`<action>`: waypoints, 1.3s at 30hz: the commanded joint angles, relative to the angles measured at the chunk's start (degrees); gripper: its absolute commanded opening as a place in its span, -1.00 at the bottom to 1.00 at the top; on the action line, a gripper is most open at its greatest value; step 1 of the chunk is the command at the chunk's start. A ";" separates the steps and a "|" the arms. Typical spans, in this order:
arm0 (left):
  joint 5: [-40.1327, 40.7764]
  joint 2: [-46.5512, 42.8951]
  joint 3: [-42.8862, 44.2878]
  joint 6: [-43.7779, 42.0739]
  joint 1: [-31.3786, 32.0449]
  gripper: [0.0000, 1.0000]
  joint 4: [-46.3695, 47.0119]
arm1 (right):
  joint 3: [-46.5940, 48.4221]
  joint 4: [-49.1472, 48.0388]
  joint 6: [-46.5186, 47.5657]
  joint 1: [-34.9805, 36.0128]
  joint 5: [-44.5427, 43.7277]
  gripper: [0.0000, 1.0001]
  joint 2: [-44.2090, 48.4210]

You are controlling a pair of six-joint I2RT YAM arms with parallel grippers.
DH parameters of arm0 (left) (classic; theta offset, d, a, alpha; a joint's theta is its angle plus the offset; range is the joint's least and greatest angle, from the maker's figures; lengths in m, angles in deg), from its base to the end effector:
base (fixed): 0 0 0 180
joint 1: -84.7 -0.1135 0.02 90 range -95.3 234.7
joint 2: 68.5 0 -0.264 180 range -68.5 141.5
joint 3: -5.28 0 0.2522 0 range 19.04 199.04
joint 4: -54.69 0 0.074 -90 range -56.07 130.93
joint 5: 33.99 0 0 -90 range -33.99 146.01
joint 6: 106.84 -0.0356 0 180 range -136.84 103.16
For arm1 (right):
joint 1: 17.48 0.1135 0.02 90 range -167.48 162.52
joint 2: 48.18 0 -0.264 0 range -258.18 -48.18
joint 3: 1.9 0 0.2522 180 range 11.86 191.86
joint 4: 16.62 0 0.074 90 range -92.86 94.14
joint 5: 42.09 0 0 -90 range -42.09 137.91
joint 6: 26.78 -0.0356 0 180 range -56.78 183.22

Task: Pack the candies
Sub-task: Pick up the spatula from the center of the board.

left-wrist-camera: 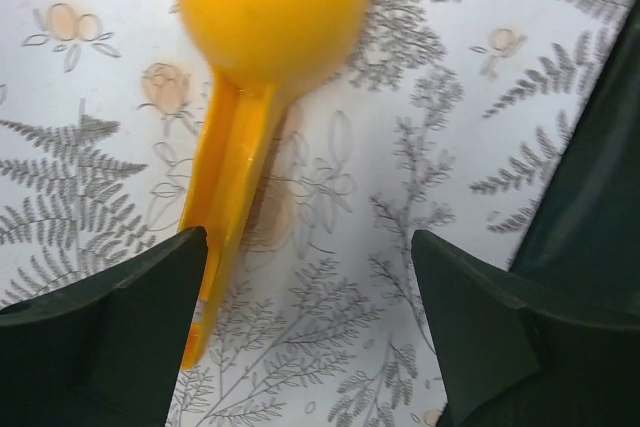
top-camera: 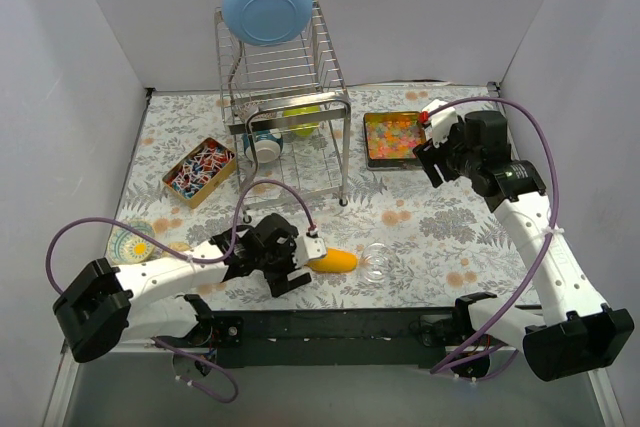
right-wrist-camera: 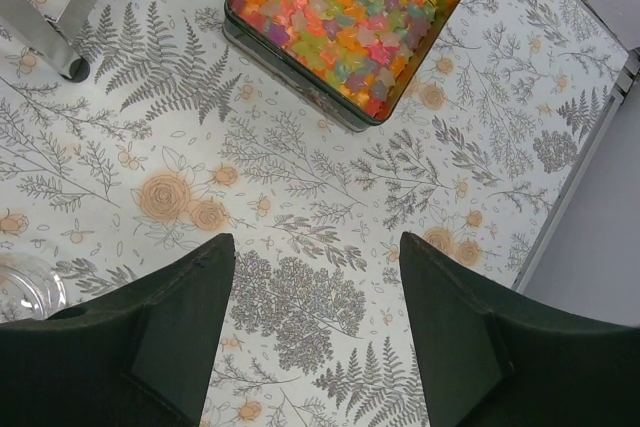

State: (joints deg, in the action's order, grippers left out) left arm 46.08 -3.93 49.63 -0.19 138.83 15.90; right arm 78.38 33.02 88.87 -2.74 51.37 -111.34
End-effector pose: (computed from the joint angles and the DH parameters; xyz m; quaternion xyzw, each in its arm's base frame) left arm 0.1119 -0.1652 0.1713 0.3303 0.9017 -0.2221 0.1687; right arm 0.2259 0.0617 0.3644 -0.3162 0.8175 -0.0193 0.4810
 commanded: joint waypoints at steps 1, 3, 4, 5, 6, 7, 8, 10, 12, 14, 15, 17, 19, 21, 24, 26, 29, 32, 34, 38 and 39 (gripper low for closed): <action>-2.72 1.69 2.02 -2.23 -4.03 0.63 5.26 | -0.34 -1.25 -0.16 -0.24 1.72 0.49 0.40; -4.64 3.79 2.11 -3.81 -5.17 0.57 5.00 | -1.22 -1.51 -0.25 -0.24 2.33 0.48 0.40; -5.35 4.50 2.02 -4.25 -5.61 0.47 5.00 | -1.48 -1.60 -0.34 -0.24 2.51 0.48 0.49; -6.06 4.94 1.93 -5.56 -6.40 0.38 5.00 | -1.48 -1.51 -0.34 -0.24 2.86 0.48 0.32; -7.37 5.03 1.93 -5.92 -6.67 0.31 4.74 | -1.40 -1.51 -0.42 -0.24 3.04 0.47 0.14; -8.25 4.16 2.19 -6.18 -6.75 0.27 4.56 | -1.13 -1.08 -0.42 -0.24 3.04 0.47 0.05; -9.04 3.28 2.46 -6.79 -6.93 0.25 3.95 | -0.96 -0.99 -0.34 -0.24 3.21 0.47 -0.04; -12.19 0.04 4.38 -7.85 -6.93 0.27 2.20 | -0.69 -0.90 -0.25 -0.24 3.13 0.47 -0.21; -13.97 -2.34 5.88 -10.56 -6.93 0.34 -1.06 | -1.04 -1.07 -0.25 -0.24 3.21 0.47 -0.13; -16.25 -4.89 8.24 -12.68 -7.02 0.36 -3.25 | -1.39 -1.60 -0.34 -0.24 3.30 0.47 0.05; -16.87 -5.33 8.87 -14.08 -7.11 0.39 -3.61 | -1.57 -1.69 -0.42 -0.24 3.39 0.47 0.05; -16.79 -4.29 9.66 -14.27 -7.20 0.44 -2.66 | -1.75 -2.04 -0.34 -0.24 3.39 0.47 -0.04; -15.30 -0.96 10.19 -12.53 -7.20 0.49 -1.69 | -1.75 -2.13 -0.25 -0.24 3.22 0.47 -0.04; -14.85 5.01 11.59 -11.46 -7.72 0.47 -1.42 | -1.57 -2.13 -0.16 -0.33 2.86 0.47 -0.13; -16.52 9.85 12.91 -7.25 -8.69 0.47 0.34 | -1.22 -1.51 0.19 -0.24 2.69 0.47 -0.30; -16.61 11.70 13.09 -3.75 -8.69 0.49 1.82 | -1.22 -1.43 0.37 -0.24 2.60 0.47 -0.39; -13.02 15.40 13.44 1.00 -8.69 0.46 2.97 | -1.48 -1.60 0.45 -0.24 2.51 0.47 -0.21; -10.46 16.90 13.18 2.69 -8.69 0.29 3.68 | -1.75 -1.69 0.37 -0.24 2.51 0.47 0.05; -9.76 17.42 12.92 3.74 -8.69 0.18 3.68 | -2.10 -1.86 0.37 -0.24 2.51 0.47 0.05; -10.28 17.95 12.48 5.59 -8.78 -0.08 2.63 | -2.27 -2.21 0.28 -0.33 3.04 0.46 -0.04; -10.19 18.30 12.22 6.64 -8.78 -0.17 2.45 | -2.36 -2.22 0.19 -0.24 3.13 0.47 0.05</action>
State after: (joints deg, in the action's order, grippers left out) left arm 35.21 14.43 61.15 3.02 130.24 17.86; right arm 76.54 32.98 88.91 -2.79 54.08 -111.65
